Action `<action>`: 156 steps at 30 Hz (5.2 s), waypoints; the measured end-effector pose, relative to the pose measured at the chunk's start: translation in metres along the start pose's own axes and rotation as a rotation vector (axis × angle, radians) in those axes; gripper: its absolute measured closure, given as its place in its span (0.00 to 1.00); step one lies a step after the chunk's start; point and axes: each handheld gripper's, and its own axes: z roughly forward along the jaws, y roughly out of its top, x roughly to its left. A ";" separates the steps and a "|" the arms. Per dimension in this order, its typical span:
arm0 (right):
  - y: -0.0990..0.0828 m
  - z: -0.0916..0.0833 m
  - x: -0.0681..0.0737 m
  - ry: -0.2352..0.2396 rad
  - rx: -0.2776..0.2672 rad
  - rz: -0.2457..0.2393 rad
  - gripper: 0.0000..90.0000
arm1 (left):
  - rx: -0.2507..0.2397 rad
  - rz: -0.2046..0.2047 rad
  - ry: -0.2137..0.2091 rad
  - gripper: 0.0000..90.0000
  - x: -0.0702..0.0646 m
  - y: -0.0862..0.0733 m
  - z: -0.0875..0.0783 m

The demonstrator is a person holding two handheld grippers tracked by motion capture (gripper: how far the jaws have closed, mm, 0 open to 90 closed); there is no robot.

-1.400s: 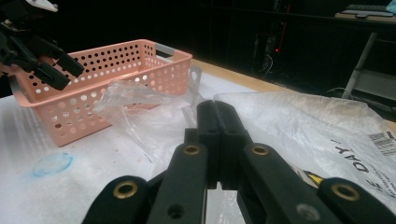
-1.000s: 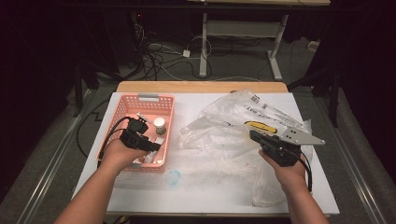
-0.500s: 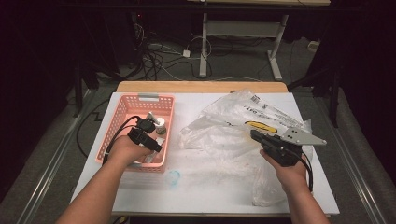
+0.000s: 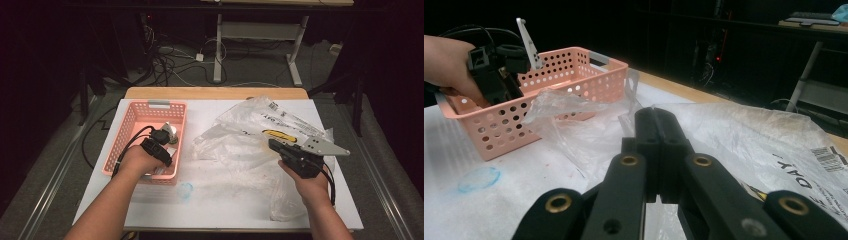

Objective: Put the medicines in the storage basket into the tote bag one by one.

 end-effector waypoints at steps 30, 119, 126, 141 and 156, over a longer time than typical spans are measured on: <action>0.000 0.001 0.000 0.001 -0.001 -0.002 1.00 | -0.114 -0.042 -0.013 0.75 -0.001 -0.006 -0.014; 0.002 -0.002 0.004 -0.001 -0.005 -0.017 1.00 | -1.011 0.035 -0.063 0.75 -0.035 -0.115 -0.062; 0.002 -0.002 0.003 0.007 -0.006 -0.018 1.00 | -1.027 0.082 -0.107 0.75 -0.051 -0.113 -0.068; 0.003 -0.003 0.004 0.006 -0.012 -0.019 1.00 | -1.015 0.165 -0.161 0.75 -0.084 -0.103 -0.063; 0.004 -0.004 0.004 0.010 -0.010 -0.019 1.00 | -0.961 0.232 -0.210 0.75 -0.111 -0.089 -0.042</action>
